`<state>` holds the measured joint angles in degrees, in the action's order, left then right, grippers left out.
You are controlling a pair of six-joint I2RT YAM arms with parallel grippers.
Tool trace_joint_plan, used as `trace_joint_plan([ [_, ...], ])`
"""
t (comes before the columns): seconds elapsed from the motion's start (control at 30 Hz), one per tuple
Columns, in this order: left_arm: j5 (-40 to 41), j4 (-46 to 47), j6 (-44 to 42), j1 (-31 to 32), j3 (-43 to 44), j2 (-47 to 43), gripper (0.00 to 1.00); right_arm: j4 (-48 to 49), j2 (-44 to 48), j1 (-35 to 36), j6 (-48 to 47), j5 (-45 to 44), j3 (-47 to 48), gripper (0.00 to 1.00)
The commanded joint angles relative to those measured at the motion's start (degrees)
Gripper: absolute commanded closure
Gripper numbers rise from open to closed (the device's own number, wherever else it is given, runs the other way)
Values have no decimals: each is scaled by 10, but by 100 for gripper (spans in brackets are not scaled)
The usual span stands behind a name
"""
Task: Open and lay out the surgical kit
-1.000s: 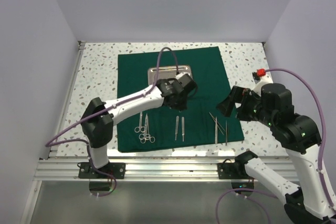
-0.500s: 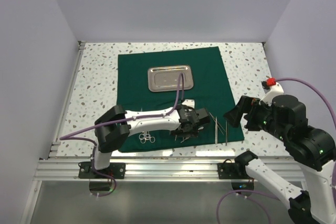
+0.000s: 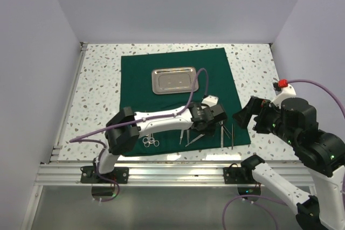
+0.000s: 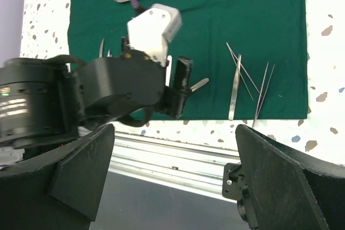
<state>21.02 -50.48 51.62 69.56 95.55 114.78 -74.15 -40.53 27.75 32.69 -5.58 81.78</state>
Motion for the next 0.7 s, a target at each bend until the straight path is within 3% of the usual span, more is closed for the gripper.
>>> trace_joint_plan([
  [0.0,-1,24,-86,1,41,45,20,7,-8,3,19,-23,-2,1],
  [0.67,-70,93,-191,-33,31,92,37,1,-3,3,59,-79,-14,1],
])
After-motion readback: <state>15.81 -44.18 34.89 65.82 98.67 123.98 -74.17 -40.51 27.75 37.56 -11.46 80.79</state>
